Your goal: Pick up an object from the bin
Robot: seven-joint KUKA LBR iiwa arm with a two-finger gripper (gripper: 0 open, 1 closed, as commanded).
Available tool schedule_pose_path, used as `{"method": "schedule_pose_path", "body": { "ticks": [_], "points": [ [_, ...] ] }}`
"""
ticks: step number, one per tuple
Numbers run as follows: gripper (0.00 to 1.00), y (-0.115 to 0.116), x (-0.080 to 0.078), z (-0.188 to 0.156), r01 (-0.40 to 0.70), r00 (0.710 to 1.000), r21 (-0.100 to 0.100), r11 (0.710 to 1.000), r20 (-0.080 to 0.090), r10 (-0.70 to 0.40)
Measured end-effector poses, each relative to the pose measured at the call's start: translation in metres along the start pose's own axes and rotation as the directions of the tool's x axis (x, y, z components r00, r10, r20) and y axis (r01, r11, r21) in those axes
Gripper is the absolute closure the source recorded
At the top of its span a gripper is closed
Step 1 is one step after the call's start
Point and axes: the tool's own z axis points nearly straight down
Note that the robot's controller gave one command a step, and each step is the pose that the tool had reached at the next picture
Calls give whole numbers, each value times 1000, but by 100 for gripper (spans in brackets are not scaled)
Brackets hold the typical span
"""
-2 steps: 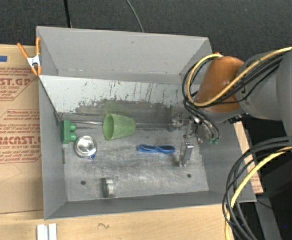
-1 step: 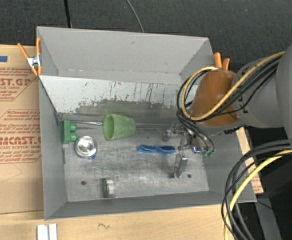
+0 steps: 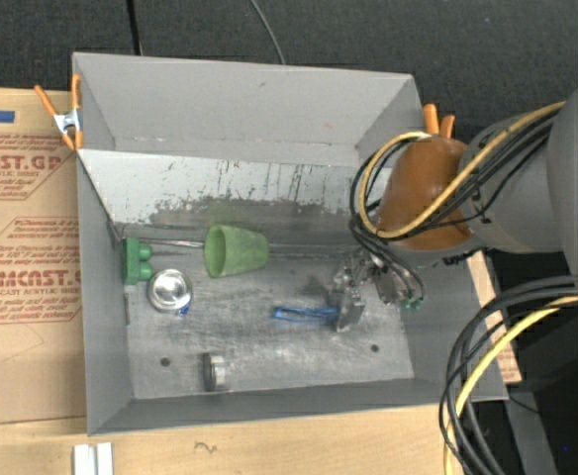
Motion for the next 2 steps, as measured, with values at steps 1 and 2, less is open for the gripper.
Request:
{"method": "schedule_pose_path", "body": {
  "ticks": [1, 2],
  "points": [
    [100, 21, 10, -137, 69, 998, -1, 998, -1, -69],
    [0, 21, 11, -132, 69, 998, -2, 998, -9, -69]
  ]
}}
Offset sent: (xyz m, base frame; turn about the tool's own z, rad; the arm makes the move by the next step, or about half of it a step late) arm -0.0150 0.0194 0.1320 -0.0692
